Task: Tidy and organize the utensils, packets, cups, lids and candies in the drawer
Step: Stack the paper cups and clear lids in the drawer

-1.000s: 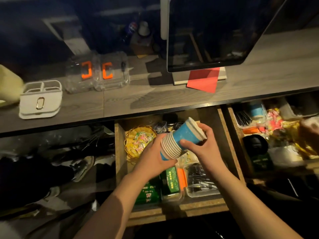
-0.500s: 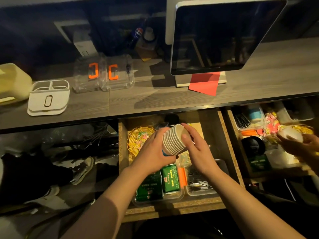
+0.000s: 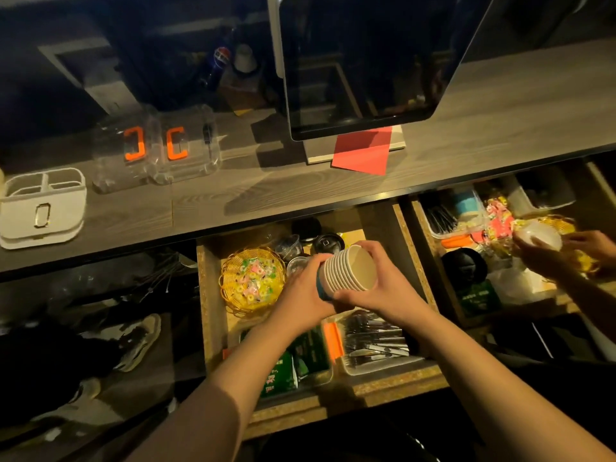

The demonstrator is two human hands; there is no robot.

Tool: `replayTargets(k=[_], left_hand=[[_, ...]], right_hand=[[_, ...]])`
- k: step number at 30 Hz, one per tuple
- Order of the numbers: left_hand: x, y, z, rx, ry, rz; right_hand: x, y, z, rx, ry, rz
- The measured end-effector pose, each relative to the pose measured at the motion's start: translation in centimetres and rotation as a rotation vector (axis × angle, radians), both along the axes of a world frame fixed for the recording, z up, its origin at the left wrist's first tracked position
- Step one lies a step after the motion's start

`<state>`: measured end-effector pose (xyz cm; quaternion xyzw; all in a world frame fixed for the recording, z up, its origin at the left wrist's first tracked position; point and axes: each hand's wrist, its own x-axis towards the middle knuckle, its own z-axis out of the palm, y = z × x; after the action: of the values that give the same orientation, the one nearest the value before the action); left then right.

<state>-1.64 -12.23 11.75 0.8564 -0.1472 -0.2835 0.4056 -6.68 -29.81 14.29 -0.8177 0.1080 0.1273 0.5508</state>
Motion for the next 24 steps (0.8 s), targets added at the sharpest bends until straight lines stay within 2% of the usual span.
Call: replayTargets(k=[4, 7, 13, 18, 24], left_hand=[[1.4, -2.9, -2.5, 0.000, 0.055, 0.073], [2.3, -4.0, -4.4, -0.059, 0.072, 0.157], [3.1, -4.4, -8.0, -0.110, 0.175, 0.291], [2.9, -3.4, -10.2, -0.117, 0.226, 0.403], [2.5, -2.2, -11.6, -0.103, 0.243, 0.471]], right_hand=[[0.4, -4.8, -4.1, -0.181, 0.020, -0.175], [1.5, -8.3, -7.4, -0.314, 0.024, -0.192], [5.5, -10.9, -13.0, -0.638, 0.010, -0.020], [7.7, -11.6, -16.5, -0.969, 0.050, 0.264], [8.4, -12.0, -18.2, -1.176, 0.137, 0.401]])
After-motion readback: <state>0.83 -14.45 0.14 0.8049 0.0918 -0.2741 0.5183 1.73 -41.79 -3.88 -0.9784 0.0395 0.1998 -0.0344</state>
